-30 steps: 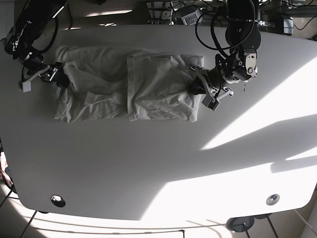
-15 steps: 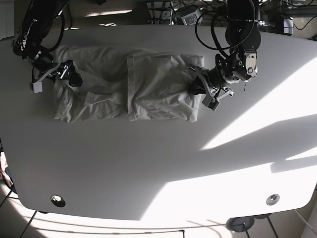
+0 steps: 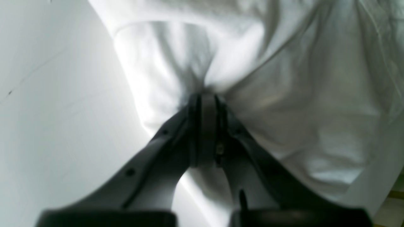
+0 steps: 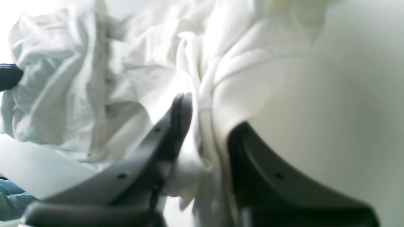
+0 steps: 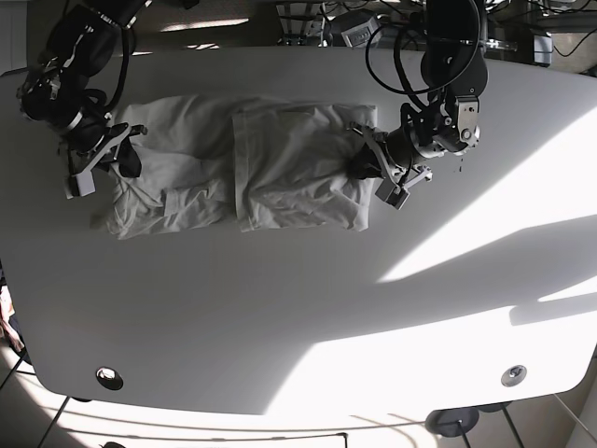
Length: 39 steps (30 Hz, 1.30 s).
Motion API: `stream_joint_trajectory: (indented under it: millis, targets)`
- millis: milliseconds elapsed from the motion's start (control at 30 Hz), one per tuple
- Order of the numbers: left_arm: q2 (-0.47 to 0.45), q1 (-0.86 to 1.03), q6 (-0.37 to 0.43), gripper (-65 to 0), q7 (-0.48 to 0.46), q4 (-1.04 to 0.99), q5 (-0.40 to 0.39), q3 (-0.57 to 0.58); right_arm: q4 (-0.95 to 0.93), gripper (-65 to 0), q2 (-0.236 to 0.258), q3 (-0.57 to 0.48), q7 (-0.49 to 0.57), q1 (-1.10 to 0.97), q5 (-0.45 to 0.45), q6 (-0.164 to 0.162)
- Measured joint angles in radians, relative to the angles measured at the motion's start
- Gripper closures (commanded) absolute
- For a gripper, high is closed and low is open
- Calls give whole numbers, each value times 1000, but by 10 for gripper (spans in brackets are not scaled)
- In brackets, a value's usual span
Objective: Fold the T-shirt properly
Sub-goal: 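Grasp the other strip end with the right gripper and fold it over, then press the white bundle with the right gripper and lift the left gripper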
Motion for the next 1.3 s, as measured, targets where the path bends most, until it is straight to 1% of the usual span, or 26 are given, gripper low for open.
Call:
stream_joint_trajectory:
  millis: [67,133,167,233,267,367,400,467,533,600,633,667,700,733,767,800,867,900,933,967,1000,1033,1100,1167,1233,1300]
  targets:
    - [0,-1,0,-3,-3,-4,-5,0,97,-17,-33,-30,-58,4,-1,0]
    - [0,-1,0,-3,-3,-4,-5,0,111,-19,-61,-123,-100,27,0,1]
    - [0,-1,0,-3,-3,-4,-5,0,111,-19,-72,-158,-100,29,0,1]
    - [0,-1,0,-3,-5,-6,-5,0,111,-19,-97,-235,-92,23,-3,0]
    - [0,-1,0,-3,-4,-6,-5,0,111,-19,-116,-300,-92,22,-8,0]
    - [-1,-2,0,-4,-7,-19,-11,0,111,-19,-151,-431,-69,25,-7,1]
    - [-1,-10,-1,-4,-17,-35,-21,-2,111,-19,-174,-484,-69,25,-5,0]
    - [0,-29,-11,-4,-20,-57,-27,-2,109,-21,-202,-541,-68,26,-6,0]
    - [0,-39,-11,-4,-9,-63,-23,0,78,-21,-206,-609,-42,35,-8,0]
    - [0,-37,-11,-4,-18,-63,-23,0,31,-24,-203,-664,10,40,-11,0]
    - [1,-37,-11,-4,-18,-63,-23,0,7,-25,-198,-684,37,39,-12,0]
    - [2,-37,-11,-4,-17,-63,-23,0,-31,-27,-177,-718,79,47,-12,-14]
    - [2,-37,-11,-4,-17,-63,-23,0,-57,-27,-162,-744,105,58,-13,-37]
    - [2,-37,-11,-4,-17,-63,-23,0,-93,-41,-132,-780,160,74,-14,-68]
    - [2,-37,-11,-4,-17,-63,-23,0,-113,-86,-113,-803,195,80,-13,-90]
    - [2,-37,-11,-4,-17,-63,-23,0,-132,-155,-97,-827,224,85,-12,-116]
    - [2,-37,-11,-4,-17,-63,-23,0,-152,-336,-81,-867,269,92,-11,-174]
    - [2,-37,-11,-4,-17,-63,-23,0,-152,-423,-79,-879,273,92,-10,-203]
    - [2,-38,-11,-4,-17,-63,-23,0,-147,-531,-79,-885,276,93,-5,-221]
    - [2,-38,-11,-4,-17,-63,-23,0,-130,-582,-71,-889,275,92,-3,-221]
    - [2,-38,-11,-4,-17,-63,-23,0,-81,-615,-49,-901,275,83,-2,-221]
    - [2,-38,-11,-4,-16,-62,-23,0,-43,-610,-37,-902,276,72,0,-221]
    - [3,-35,-8,-3,10,-25,-10,-2,42,-590,-32,-854,280,29,1,-221]
    - [2,-22,-2,-1,48,53,23,-2,52,-544,-21,-788,282,9,23,-220]
    - [-1,-15,4,-1,52,118,26,-3,50,-499,24,-734,282,-6,79,-221]
    - [-1,-14,4,-1,51,178,26,-8,47,-465,78,-730,280,-17,121,-224]
